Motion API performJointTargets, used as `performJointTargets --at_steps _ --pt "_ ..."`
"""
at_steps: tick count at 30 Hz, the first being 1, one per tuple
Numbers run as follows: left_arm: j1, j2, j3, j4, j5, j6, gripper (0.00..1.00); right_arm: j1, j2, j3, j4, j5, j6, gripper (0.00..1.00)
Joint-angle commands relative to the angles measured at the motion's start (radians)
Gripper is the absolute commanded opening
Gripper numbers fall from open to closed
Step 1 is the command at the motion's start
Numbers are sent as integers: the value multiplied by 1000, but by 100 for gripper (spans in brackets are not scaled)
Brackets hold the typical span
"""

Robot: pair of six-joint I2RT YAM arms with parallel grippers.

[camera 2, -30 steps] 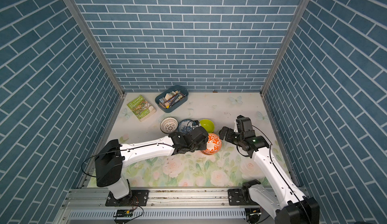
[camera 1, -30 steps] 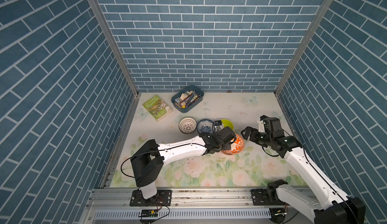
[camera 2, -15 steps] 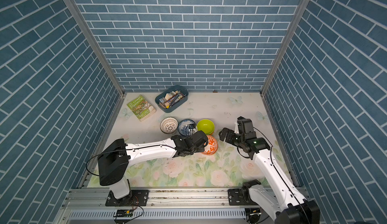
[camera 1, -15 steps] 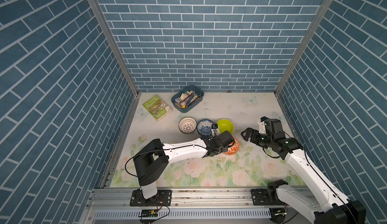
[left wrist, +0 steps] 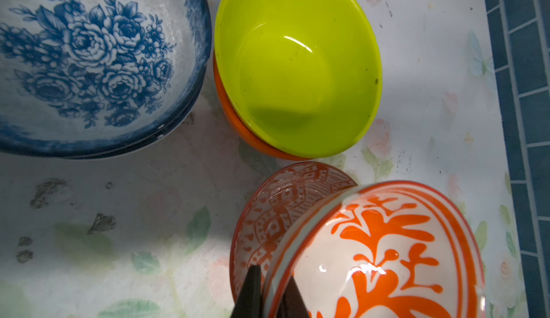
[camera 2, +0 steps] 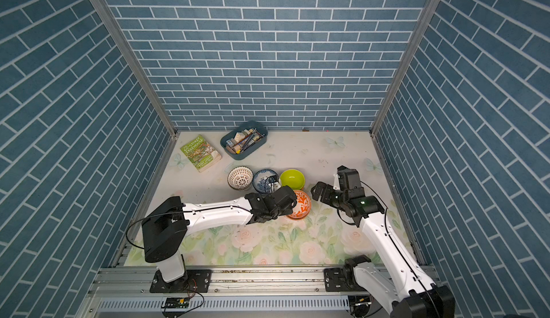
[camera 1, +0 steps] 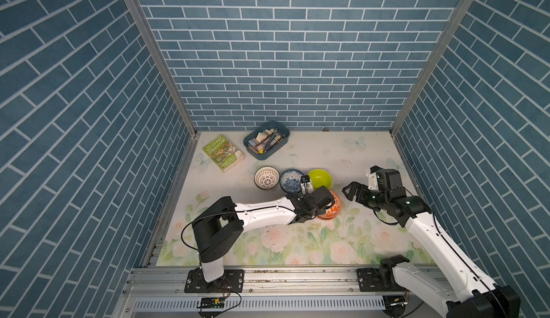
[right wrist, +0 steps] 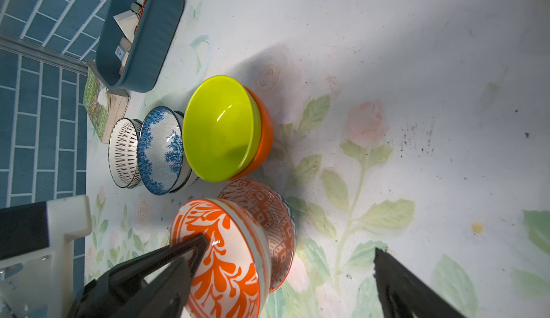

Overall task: Stack the bowls
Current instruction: Place the bowl on the bowl.

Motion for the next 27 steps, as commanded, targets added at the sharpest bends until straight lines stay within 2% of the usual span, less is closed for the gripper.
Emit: performJointTargets --at_steps 1,10,12,17,27 --pt "-5 17 31 18 -30 -17 0 -8 -13 -9 0 -11 -42 98" --pt "-18 45 45 -2 -46 -34 0 -11 -10 -6 1 -19 -46 98" --pt "-20 46 46 -3 -49 -35 4 -12 -10 -4 1 -20 -46 97" --pt "-22 48 51 -10 -56 -34 23 -10 -9 -1 1 -21 -46 97" --pt "-30 30 53 -22 -74 -33 36 -14 -18 -1 -7 -17 -46 97"
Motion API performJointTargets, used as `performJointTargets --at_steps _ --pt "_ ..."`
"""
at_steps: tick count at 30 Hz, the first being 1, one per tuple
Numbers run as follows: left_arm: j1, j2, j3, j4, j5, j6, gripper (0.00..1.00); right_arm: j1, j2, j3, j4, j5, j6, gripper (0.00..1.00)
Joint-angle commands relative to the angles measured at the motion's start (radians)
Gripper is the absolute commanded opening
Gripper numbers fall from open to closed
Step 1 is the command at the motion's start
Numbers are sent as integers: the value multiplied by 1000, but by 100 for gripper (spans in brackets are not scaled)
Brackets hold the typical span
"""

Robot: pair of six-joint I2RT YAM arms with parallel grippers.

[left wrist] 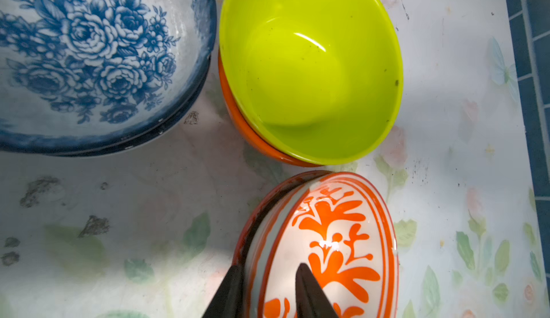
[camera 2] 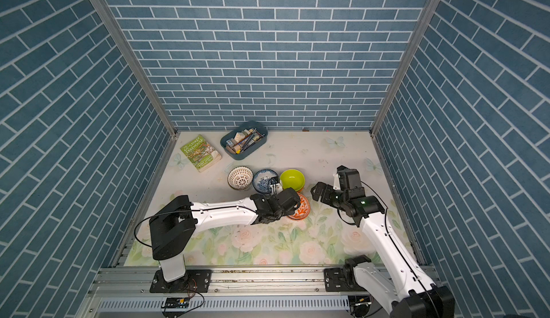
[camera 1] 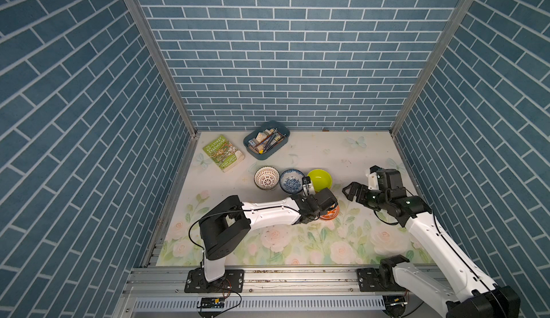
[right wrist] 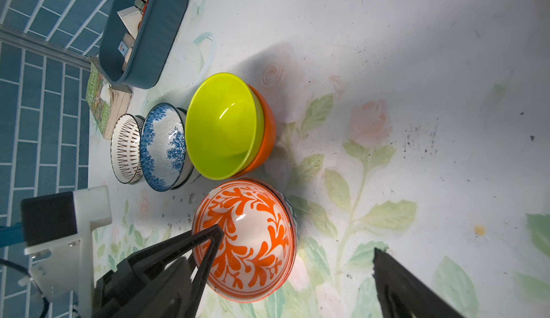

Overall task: Stack the bowls
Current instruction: Place the bowl on the bowl.

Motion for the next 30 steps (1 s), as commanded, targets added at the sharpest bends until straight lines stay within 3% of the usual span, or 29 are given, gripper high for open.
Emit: performJointTargets --at_steps 1,15,23,30 --pt "-16 -19 22 -17 -28 2 37 -7 -18 -2 -9 -1 -30 97" --pt "-43 -56 21 -108 -90 -12 38 -11 -22 0 -10 4 -32 97" --pt "-43 -41 14 -101 -83 -12 29 -11 -16 5 -14 8 -36 97" --pt "-43 -15 7 -75 -69 -8 11 -13 -21 5 -15 11 -38 94"
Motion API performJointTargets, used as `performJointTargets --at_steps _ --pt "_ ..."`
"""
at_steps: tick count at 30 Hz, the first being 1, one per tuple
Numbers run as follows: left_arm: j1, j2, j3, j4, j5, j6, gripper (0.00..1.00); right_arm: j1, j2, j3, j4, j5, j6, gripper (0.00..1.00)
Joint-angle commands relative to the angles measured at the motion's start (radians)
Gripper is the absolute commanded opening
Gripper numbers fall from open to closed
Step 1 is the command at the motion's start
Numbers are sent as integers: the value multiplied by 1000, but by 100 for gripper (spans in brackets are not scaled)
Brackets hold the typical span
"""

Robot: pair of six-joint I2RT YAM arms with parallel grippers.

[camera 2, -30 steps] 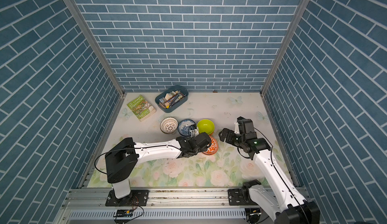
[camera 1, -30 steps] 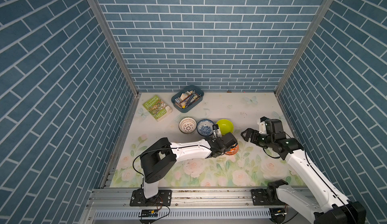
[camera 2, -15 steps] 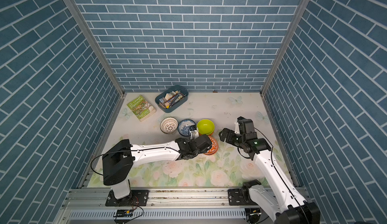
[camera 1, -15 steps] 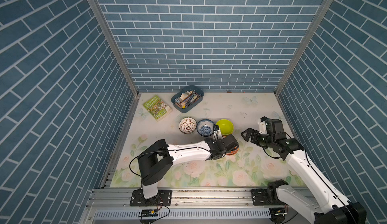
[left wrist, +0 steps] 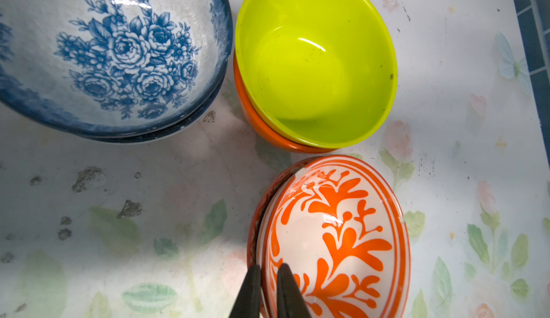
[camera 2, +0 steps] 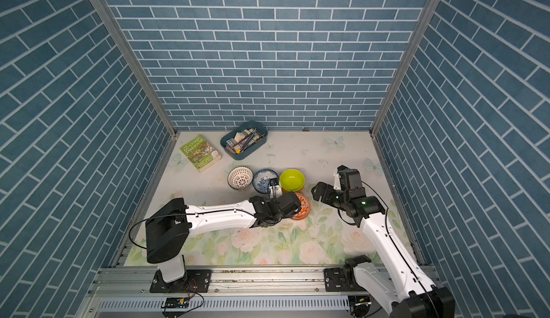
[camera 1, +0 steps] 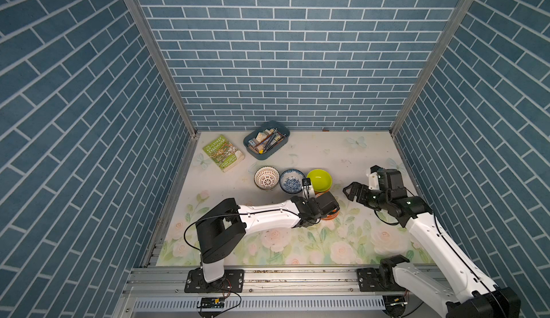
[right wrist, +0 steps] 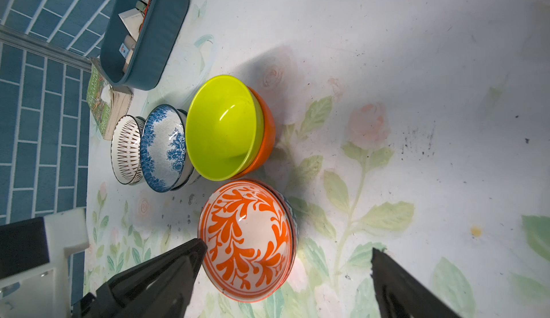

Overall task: Stack the bowls
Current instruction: Place the bowl on the bowl.

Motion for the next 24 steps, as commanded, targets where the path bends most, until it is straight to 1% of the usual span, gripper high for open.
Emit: performJointTargets --at_steps 1,3,12,15,17,19,22,23,24 --pt "-6 20 2 4 -6 3 10 -7 -17 6 -16 10 -31 94" --pt "-6 21 -2 9 -4 3 8 -8 -17 8 -18 11 -32 94" --pt "-6 22 -10 9 -4 3 7 -12 -16 9 -18 6 -32 93" --pt "-6 21 -21 13 -1 0 8 -11 -19 9 -19 8 -33 93" --pt "-5 18 -29 19 0 -2 11 -11 -22 9 -21 9 -35 94" --pt "-3 9 -34 20 -5 0 18 -11 -24 11 -22 13 -42 94" --pt "-2 -23 -38 23 -27 16 37 -11 -28 19 -31 37 -59 96" --pt "-2 -37 -39 23 -38 22 47 -11 -32 22 -35 53 -66 96" --pt "-1 -55 -39 23 -46 29 65 -12 -34 25 -38 66 -73 97"
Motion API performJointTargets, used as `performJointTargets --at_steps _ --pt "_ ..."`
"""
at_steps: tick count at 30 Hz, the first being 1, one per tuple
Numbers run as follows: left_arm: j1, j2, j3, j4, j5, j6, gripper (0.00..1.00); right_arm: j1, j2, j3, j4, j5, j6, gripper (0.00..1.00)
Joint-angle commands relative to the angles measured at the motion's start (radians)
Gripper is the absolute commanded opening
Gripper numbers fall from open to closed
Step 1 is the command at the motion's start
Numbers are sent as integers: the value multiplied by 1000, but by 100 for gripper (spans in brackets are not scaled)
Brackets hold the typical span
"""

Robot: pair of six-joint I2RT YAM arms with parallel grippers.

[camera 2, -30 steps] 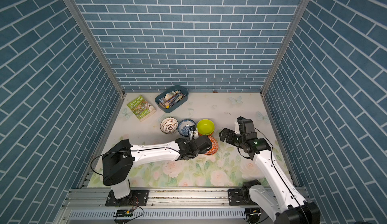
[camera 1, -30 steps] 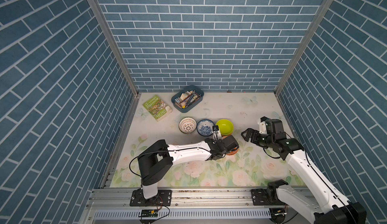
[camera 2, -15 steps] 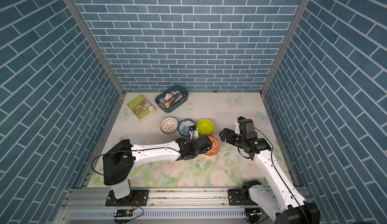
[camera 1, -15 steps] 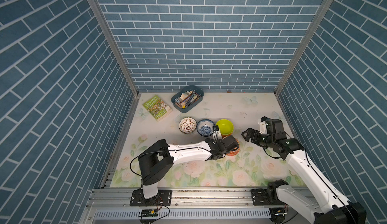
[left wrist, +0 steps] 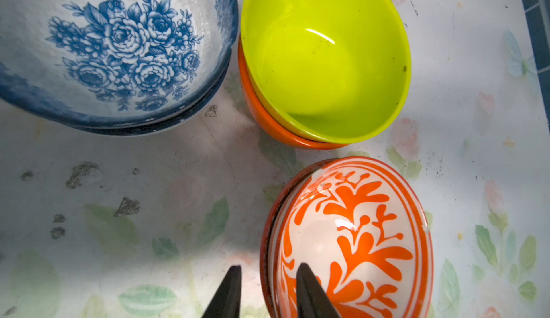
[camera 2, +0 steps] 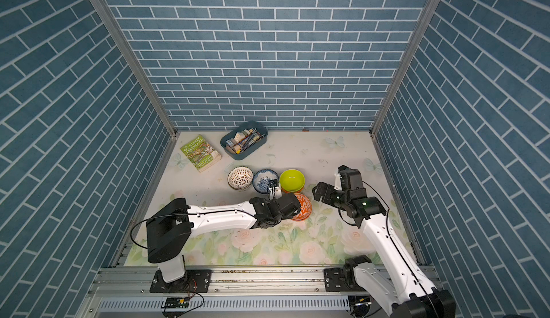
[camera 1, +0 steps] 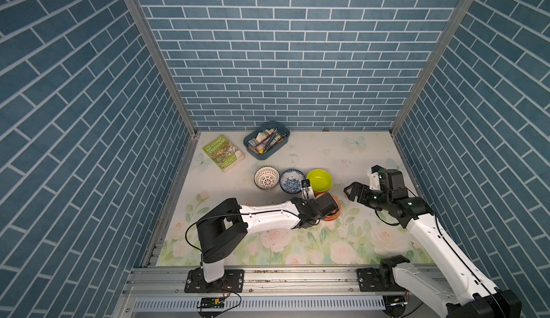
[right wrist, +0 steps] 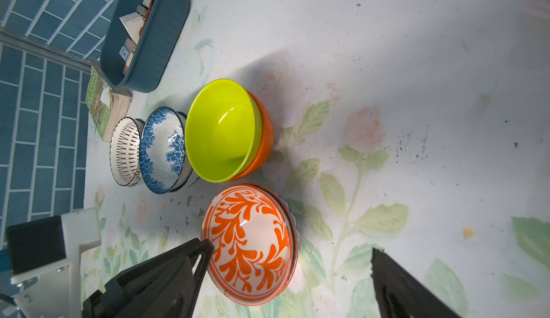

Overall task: Stack the bowls
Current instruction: Place the bowl on the bowl, then reset both arms

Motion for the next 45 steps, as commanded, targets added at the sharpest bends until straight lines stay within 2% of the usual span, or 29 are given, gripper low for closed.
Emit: performJointTargets --at_steps 1,2,3,8,12,14,18,20,22,23,26,29,32,35,37,41,45 --pt "-1 -70 -10 -7 -51 24 80 -6 -21 28 -32 62 -59 98" --pt "-1 -91 -11 -11 -64 29 96 -6 -24 32 -32 77 -63 99" --pt "-2 -113 -12 -19 -73 33 100 -6 -26 33 -30 94 -66 99" --pt "-2 -251 -50 -87 -162 32 100 -7 -50 11 37 200 -67 99" --pt "-1 -455 -126 -145 -317 48 100 -6 -123 -59 168 364 -69 100" --pt "-1 -559 -166 -165 -417 82 100 -6 -162 -115 256 469 -93 100" --pt "3 -778 -365 15 -582 277 100 -7 -229 -261 482 628 -156 100" --pt "26 -854 -428 10 -691 292 100 -8 -276 -357 616 683 -190 99" --pt "123 -960 -490 16 -764 336 100 -8 -327 -453 763 733 -217 100" --pt "185 -1006 -542 78 -779 403 100 -8 -341 -495 830 760 -227 100" --pt "374 -1140 -751 382 -756 644 100 -8 -344 -587 987 815 -282 100" --pt "550 -1241 -957 685 -655 820 100 -7 -277 -632 1093 852 -360 100" --pt "698 -1204 -1065 849 -514 885 100 -7 -221 -671 1207 868 -427 100" --pt "830 -1060 -1065 921 -429 841 100 -8 -190 -740 1375 858 -472 100" --pt "895 -956 -1058 995 -388 874 100 -8 -141 -786 1495 860 -503 100" --pt "946 -765 -1062 1178 -333 967 100 -6 8 -813 1670 842 -551 100" --pt "955 -637 -1135 1500 -299 1025 100 -7 156 -805 1869 815 -617 100"
